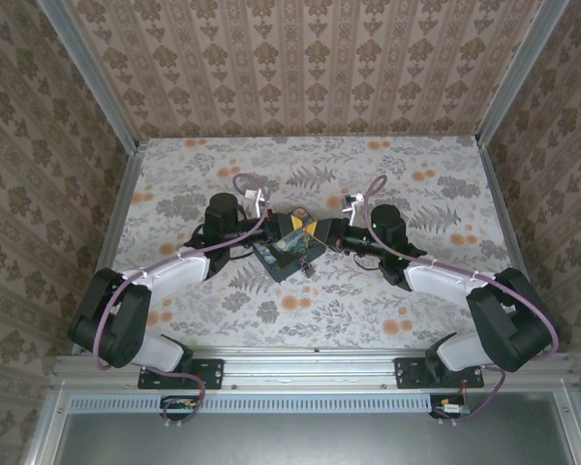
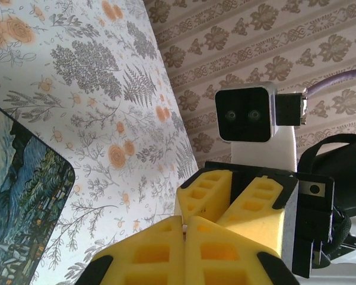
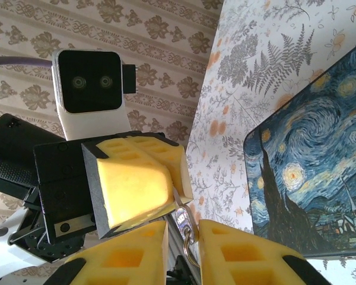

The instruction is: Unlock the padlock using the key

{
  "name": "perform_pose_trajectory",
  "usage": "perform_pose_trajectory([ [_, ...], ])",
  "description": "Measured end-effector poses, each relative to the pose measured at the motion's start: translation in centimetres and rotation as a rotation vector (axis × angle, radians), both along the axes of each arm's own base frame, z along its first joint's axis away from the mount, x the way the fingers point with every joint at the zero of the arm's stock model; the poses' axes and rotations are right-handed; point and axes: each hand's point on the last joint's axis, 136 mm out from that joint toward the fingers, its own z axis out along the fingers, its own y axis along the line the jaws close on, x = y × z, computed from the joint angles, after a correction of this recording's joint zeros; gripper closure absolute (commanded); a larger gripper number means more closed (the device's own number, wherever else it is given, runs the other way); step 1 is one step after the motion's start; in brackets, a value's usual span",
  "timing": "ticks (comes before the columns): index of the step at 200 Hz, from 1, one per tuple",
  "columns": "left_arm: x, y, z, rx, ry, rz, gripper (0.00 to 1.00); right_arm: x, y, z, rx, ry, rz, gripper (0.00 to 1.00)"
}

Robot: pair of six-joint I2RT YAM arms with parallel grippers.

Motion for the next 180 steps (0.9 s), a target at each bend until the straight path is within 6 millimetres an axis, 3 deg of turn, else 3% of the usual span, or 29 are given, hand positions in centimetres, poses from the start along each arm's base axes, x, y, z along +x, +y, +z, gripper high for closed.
perform_pose_trajectory([
  [71,0.3,0.0,0.6,-0.024,-0.003,0.018,1.00,0.5,0.3,0.4,0.037,-0.008,-0.005,0.76],
  [180,0.8,0.4,1.0,-0.064,-0.002,0.042,1.00,1.2,0.8,0.4,0.093,0.004,-0.005,0.84],
])
